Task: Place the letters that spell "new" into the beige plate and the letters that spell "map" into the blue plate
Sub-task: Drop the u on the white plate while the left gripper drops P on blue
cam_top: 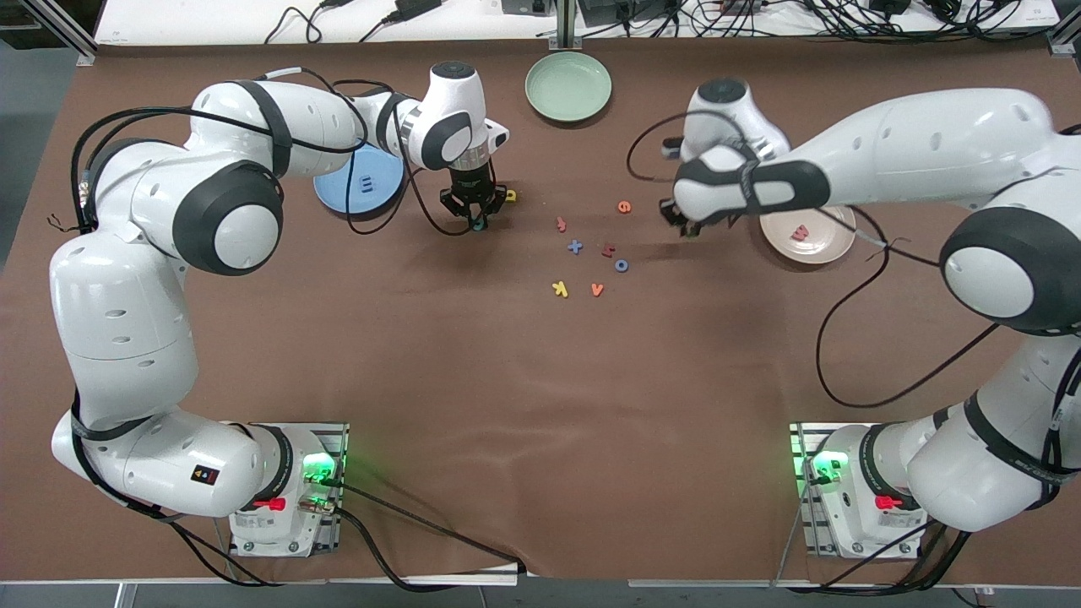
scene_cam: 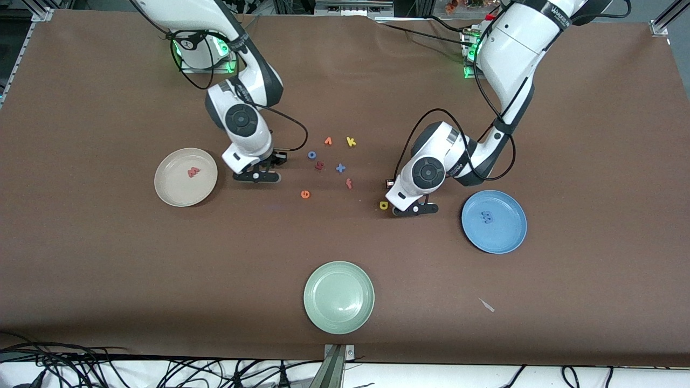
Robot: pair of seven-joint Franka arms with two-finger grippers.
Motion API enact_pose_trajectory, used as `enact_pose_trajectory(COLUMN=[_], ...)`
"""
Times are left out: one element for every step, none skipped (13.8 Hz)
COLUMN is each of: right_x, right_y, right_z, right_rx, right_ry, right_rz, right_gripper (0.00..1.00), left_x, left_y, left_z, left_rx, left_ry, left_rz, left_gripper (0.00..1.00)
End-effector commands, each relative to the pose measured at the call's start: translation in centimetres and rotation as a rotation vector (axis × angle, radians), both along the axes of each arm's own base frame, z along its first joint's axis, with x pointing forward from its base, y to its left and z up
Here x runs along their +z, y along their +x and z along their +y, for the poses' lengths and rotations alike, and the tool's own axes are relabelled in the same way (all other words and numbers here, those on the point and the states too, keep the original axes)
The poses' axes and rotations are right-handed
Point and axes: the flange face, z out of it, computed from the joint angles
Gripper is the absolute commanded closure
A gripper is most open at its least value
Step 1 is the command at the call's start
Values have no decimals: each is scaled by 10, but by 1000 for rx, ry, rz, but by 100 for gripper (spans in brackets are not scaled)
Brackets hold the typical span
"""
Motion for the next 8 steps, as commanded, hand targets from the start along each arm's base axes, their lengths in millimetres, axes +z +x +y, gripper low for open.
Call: enact_pose_trajectory(right_x=[32, 37, 38, 33, 27, 22, 20, 18], right_y=[14, 17, 22, 21, 23, 27, 28, 28], right_z=[-49, -67, -88, -101, -117, -136, -154, -171], right_rx=[113, 151, 167, 189, 192, 198, 220, 224], right_ry=[4, 3, 0, -2, -4, -8, -6, -8], right_rz=[42, 58, 72, 89, 93, 101, 113, 124], right_gripper=[100, 100, 100, 100, 99, 99, 99, 98], left_x=[21, 33, 47, 55, 63, 67, 71, 75], left_y=[11, 16, 25, 30, 36, 41, 46, 58], left_z=[6, 9, 14, 19, 27, 35, 51, 79], left_rx=[-28, -31, -50, -82, -103, -134, -173, -205], left_ry=[44, 65, 101, 150, 192, 210, 208, 194], left_rz=[-9, 9, 4, 4, 1, 10, 31, 42], left_gripper=[88, 88, 88, 88, 88, 88, 88, 88])
